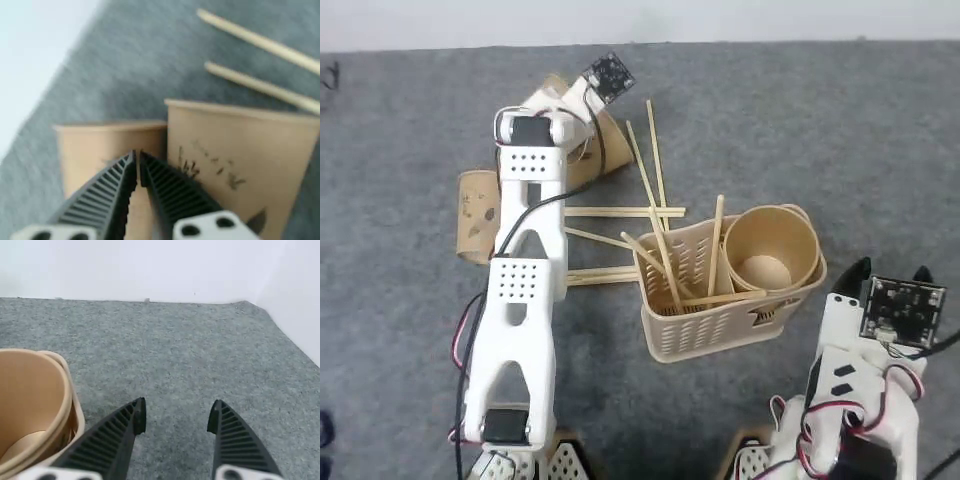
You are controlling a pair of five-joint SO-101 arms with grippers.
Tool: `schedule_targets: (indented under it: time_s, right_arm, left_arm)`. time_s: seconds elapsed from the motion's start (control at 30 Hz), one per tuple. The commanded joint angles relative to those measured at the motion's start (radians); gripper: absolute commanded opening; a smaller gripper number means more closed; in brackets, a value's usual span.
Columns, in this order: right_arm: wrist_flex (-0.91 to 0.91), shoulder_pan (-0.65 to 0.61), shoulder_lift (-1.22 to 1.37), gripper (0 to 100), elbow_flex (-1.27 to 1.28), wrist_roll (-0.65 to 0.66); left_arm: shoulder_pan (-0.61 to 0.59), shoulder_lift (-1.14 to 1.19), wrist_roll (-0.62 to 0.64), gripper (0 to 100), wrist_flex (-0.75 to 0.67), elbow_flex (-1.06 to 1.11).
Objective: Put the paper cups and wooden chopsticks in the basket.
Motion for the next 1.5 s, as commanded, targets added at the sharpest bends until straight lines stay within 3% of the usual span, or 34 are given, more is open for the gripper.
schedule_targets:
  time_s: [0.0, 0.17, 0.33, 0.43, 0.63, 0.73, 0.87, 1.47]
  right_arm:
    - [-0.018, 0.012, 0.005, 20.8, -0.005, -0.008]
    - [-0.018, 0.012, 0.005, 20.8, -0.005, -0.008]
    - [-0.018, 0.01, 0.005, 20.8, -0.005, -0.008]
    - [-0.018, 0.01, 0.005, 20.8, -0.005, -0.008]
    - [-0.018, 0.01, 0.005, 20.8, -0.003, -0.008]
    - [-0.018, 0.01, 0.005, 20.8, -0.003, -0.008]
    - [-0.018, 0.01, 0.005, 20.8, -0.003, -0.008]
    - [-0.012, 0.01, 0.005, 20.8, -0.003, -0.008]
  left_arm:
    - [0.002, -0.048, -0.025, 1, 0.124, -0.005]
    - [-0.021, -0.186, -0.023, 1, 0.213, -0.01]
    - [-0.043, -0.436, 0.038, 1, 0.149, -0.005]
    - [-0.074, -0.476, 0.064, 1, -0.061, -0.005]
    - [-0.15, -0.252, 0.229, 1, -0.758, 0.147]
    - [-0.149, -0.124, 0.163, 1, -0.878, 0.22]
    - [-0.129, -0.046, 0.123, 1, -0.813, 0.219]
    - [-0.032, -0.201, 0.058, 1, 0.057, 0.17]
